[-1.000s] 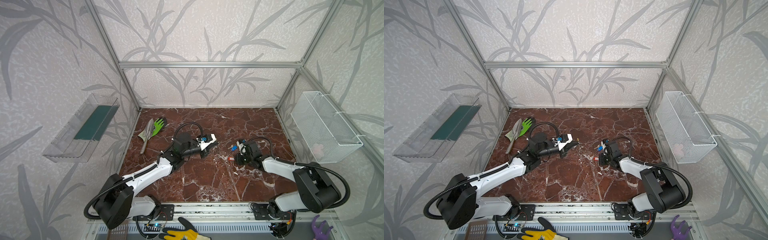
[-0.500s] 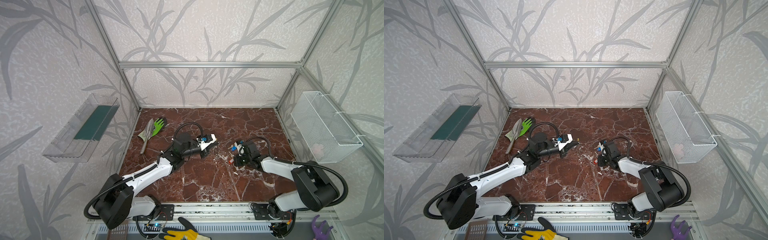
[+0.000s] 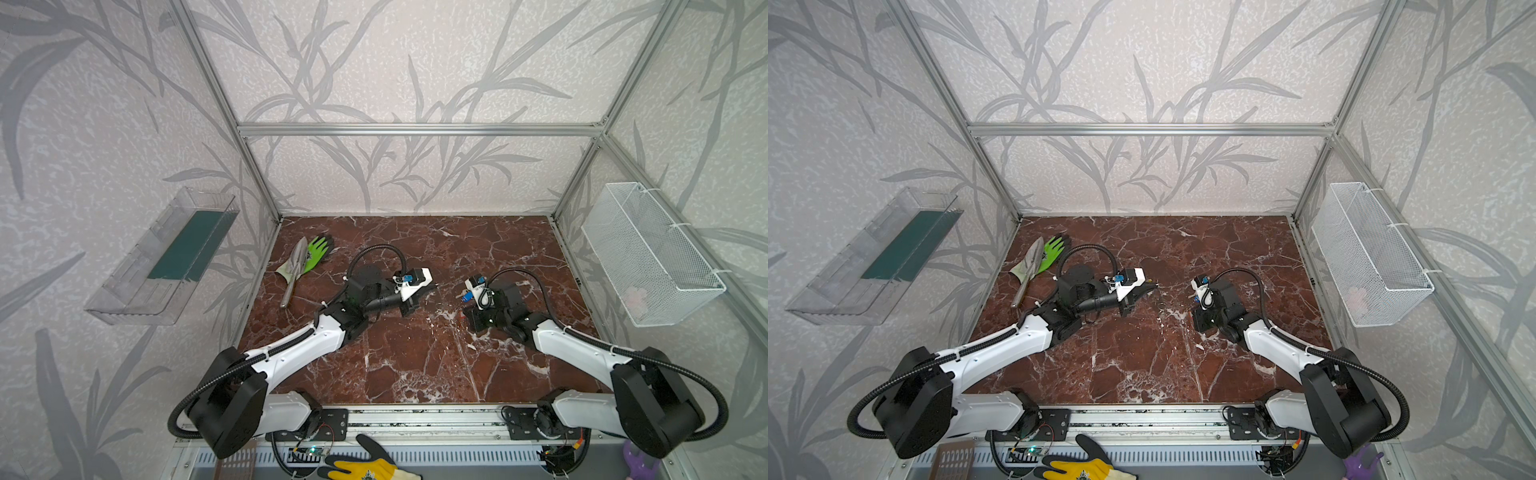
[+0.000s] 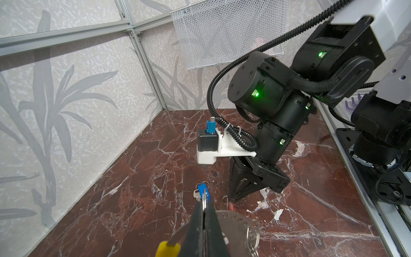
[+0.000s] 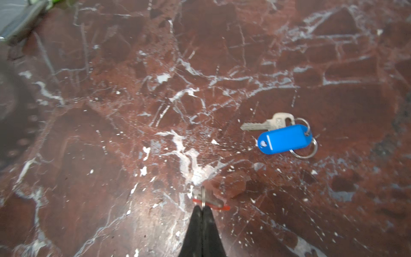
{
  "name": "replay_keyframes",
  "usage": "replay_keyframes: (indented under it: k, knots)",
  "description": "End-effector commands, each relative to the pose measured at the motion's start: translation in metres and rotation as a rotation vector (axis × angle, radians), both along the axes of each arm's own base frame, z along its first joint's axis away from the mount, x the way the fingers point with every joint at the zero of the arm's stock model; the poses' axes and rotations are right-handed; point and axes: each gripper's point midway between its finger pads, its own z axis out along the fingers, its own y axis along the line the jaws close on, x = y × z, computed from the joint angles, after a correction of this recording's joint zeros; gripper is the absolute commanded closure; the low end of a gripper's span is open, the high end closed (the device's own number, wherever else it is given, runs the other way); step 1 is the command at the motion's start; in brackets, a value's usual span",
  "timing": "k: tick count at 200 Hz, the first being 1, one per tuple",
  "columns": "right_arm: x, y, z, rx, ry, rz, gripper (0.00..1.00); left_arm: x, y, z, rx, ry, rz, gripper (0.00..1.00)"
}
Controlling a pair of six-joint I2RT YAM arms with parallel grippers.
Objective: Put the keys on the keyring
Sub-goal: 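Lift the red-tagged key with the right gripper toward the hoop in the left gripper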
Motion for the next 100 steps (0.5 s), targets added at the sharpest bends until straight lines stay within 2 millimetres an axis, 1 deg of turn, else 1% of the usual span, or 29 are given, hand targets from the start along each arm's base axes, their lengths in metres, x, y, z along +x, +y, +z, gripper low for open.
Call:
replay_keyframes:
  k: [1, 19, 36, 56, 76, 100]
  knots:
    - [-0.009, 0.022, 0.034, 0.087, -0.121, 0.158, 1.0, -0.005, 0.001, 0.009, -0.007, -0.039, -0.025, 1.0]
    - [-0.017, 0.028, 0.053, 0.084, -0.197, 0.25, 1.0, -0.007, 0.001, 0.008, -0.002, -0.041, -0.033, 1.0]
    - [-0.025, 0.03, 0.066, 0.065, -0.252, 0.325, 1.0, -0.01, 0.002, 0.008, 0.004, -0.042, -0.041, 1.0]
    - [-0.036, 0.032, 0.08, 0.052, -0.33, 0.41, 1.0, -0.018, 0.002, 0.009, 0.019, -0.049, -0.079, 1.0]
    - [-0.042, 0.032, 0.094, 0.048, -0.393, 0.448, 1.0, -0.026, 0.002, 0.008, 0.031, -0.054, -0.115, 1.0]
    - [-0.051, 0.033, 0.117, 0.069, -0.464, 0.483, 1.0, -0.032, 0.003, 0.003, 0.062, -0.043, -0.144, 1.0]
